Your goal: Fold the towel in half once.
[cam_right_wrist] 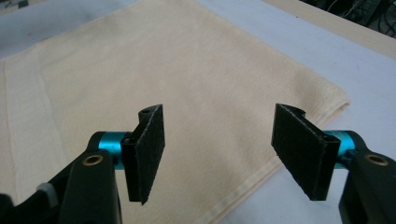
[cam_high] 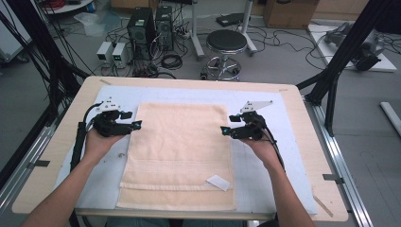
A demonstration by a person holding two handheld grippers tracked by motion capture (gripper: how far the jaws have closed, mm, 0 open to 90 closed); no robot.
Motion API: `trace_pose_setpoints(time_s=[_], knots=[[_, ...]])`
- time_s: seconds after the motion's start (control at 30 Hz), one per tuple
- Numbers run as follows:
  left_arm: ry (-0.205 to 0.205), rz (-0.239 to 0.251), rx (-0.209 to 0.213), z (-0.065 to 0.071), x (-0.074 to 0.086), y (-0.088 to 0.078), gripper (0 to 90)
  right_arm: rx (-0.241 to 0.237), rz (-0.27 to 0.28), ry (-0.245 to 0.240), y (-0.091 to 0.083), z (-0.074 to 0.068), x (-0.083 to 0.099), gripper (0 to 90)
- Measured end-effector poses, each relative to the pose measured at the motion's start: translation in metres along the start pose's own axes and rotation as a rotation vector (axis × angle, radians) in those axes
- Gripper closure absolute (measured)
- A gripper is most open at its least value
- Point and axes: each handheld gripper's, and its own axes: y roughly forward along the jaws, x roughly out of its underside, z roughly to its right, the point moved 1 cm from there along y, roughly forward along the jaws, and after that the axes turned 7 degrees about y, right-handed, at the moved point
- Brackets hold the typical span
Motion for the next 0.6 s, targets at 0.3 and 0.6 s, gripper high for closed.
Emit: trace_pose_setpoints(time_s=[0.3,0.6], knots=[[0.059,-0.030,0.059,0.028,0.013,-0.009,34.0,-0.047,0.027,0.114,-0.007,-0.010,0.014,14.9],[0.089,-0.026,0.088,0.047,0.026,-0.021,25.8,0.031,-0.046,-0.073,-0.015,-0.035,0.016,15.6]])
